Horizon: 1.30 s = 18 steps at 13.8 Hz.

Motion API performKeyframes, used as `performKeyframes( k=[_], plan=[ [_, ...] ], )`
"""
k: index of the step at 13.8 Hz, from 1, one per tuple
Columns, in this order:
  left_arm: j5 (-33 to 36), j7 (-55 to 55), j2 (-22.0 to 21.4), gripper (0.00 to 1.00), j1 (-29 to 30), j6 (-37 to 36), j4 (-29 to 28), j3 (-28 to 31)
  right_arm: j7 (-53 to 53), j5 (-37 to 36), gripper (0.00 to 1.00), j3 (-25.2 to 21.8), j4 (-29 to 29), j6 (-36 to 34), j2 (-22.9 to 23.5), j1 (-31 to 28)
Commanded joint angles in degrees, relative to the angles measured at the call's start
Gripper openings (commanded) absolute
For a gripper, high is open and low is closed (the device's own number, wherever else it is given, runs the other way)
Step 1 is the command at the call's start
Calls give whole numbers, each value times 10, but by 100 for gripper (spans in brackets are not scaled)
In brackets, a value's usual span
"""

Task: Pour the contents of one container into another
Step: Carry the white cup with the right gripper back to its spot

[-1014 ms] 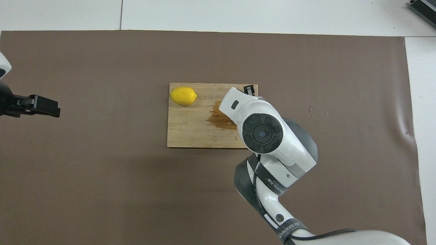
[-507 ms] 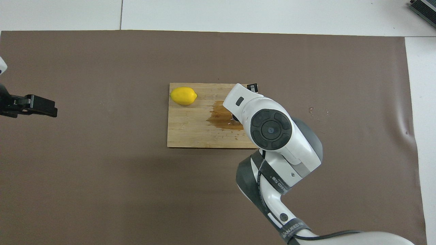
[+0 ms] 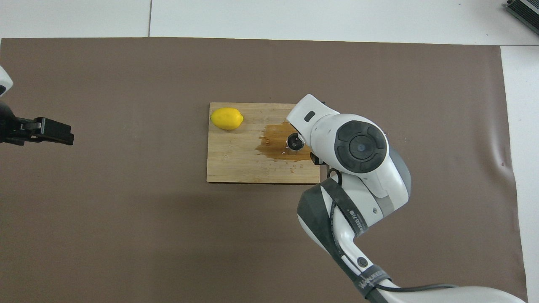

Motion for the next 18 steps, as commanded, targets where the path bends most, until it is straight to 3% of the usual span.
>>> performKeyframes(
  k=[1, 6, 9, 12, 18],
  plan=[
    [2, 1, -17, 100, -2, 4, -19, 4, -73, 84, 30, 4, -13, 11, -20, -41],
    [2, 1, -17, 100, 4, 1, -20, 5, -194, 247, 31, 3, -23, 1, -22, -132],
    [2, 1, -17, 100, 2, 1, -20, 5, -237, 286, 31, 3, -41, 1, -17, -185],
    [2, 1, -17, 100, 3, 1, -20, 5, -283, 298, 31, 3, -53, 7, -1, -233],
    [2, 1, -17, 100, 3, 1, -20, 5, -448, 453, 32, 3, -99, 70, 63, -287]
  ],
)
